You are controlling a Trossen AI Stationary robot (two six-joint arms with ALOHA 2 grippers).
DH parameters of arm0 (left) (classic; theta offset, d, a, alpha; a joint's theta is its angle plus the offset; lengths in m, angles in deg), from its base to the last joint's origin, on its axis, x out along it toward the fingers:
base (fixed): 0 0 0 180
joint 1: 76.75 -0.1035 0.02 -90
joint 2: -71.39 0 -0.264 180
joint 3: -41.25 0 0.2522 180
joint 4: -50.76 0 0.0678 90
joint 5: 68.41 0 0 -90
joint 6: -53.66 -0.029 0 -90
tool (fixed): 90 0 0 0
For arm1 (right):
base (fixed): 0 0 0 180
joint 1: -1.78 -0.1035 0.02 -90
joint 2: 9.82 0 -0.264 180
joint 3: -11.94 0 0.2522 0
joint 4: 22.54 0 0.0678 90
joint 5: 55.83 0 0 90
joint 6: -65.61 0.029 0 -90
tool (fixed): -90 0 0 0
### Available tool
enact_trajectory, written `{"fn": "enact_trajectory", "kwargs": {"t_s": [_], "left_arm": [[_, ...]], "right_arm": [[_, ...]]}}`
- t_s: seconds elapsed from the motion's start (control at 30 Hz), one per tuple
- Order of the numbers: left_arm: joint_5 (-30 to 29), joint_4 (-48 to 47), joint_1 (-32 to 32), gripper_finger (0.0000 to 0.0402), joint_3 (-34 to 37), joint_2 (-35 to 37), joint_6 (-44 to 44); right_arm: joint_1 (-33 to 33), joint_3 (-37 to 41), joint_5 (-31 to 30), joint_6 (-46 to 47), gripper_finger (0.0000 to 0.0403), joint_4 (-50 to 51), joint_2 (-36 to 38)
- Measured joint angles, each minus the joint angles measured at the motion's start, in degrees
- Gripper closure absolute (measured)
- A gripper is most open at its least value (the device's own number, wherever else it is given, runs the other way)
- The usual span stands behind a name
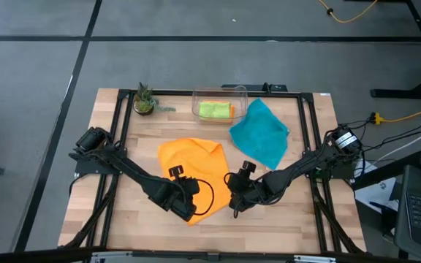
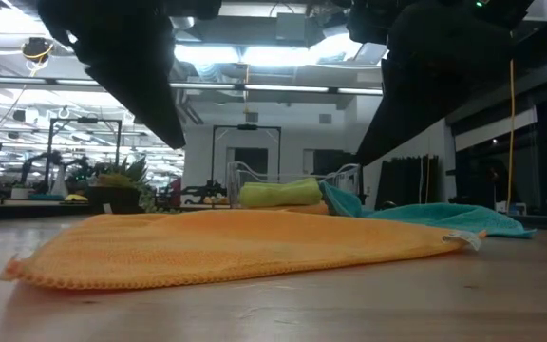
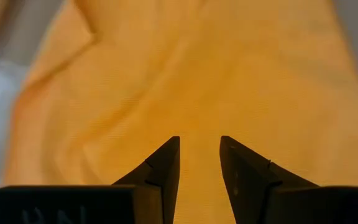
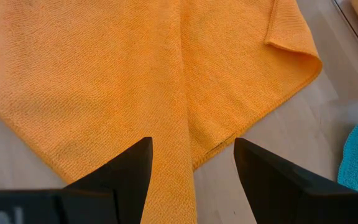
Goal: Fold microfiber towels
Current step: Fold the orange microfiber cloth
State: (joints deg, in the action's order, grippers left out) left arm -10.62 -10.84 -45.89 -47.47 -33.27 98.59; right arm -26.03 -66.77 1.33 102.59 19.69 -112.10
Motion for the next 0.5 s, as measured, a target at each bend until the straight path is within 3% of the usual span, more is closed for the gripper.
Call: {"fn": "enact_trajectory", "kwargs": {"t_s": [0.23, 0.4, 0.5], "left_arm": [[9.05, 5.43, 2.34, 0.0293, -0.02, 0.00, 0.00], [9.70, 11.58, 4.03, 0.0293, -0.02, 0.00, -0.17], [9.74, 15.33, 5.15, 0.0293, -0.02, -0.38, -2.11]], "right_arm": [[0.41, 0.00, -0.30, 0.00, 0.0173, -1.59, 0.00], [0.44, 0.00, -0.28, 0.09, 0.0173, -1.69, 0.00], [0.44, 0.00, 3.92, -0.18, 0.0173, -1.64, 0.00]]}}
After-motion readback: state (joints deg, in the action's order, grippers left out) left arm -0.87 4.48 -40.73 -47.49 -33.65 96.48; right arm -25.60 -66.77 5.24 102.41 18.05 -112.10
